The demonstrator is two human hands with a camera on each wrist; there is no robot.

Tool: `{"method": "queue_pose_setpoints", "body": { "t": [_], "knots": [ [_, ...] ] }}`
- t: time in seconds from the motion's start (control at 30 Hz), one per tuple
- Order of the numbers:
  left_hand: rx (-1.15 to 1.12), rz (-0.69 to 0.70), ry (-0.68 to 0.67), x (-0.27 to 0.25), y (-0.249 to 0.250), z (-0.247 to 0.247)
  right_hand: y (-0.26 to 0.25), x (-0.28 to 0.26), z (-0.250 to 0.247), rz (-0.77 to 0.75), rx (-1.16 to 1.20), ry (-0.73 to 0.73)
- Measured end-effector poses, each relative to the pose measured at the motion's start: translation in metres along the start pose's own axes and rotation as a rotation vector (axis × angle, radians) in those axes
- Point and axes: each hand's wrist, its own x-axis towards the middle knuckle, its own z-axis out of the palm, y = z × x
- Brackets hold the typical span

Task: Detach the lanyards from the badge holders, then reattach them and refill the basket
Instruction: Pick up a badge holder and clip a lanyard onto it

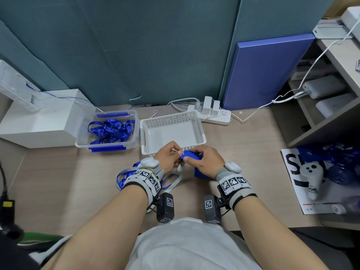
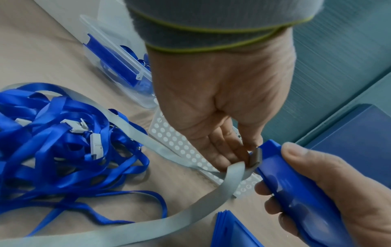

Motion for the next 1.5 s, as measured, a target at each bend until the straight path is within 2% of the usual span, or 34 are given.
{"method": "queue_pose_setpoints", "body": {
  "t": [0.27, 0.5, 0.93, 1.33, 1.5],
  "knots": [
    [0.139, 0.071, 0.026, -0.012, 0.01, -0.002, -0.007, 0.004, -0.003, 0.054, 0.044, -0.021],
    [0.305, 0.094, 0.117, -0.013, 0.009, -0.003, -0.013, 0.008, 0.001, 0.094, 0.068, -0.03],
    [0.222, 0.135, 0.08, -0.013, 0.011, -0.023, -0.014, 0.012, 0.013, 0.041, 0.062, -0.115],
    [0.244, 0.115, 0.093, -0.005, 0.008, -0.026, -0.018, 0.013, 0.013, 0.001, 0.063, -0.112],
    [0.325, 0.122, 0.133, -0.001, 0.007, -0.027, -0.015, 0.012, 0.006, 0.027, 0.029, -0.097]
  ]
}}
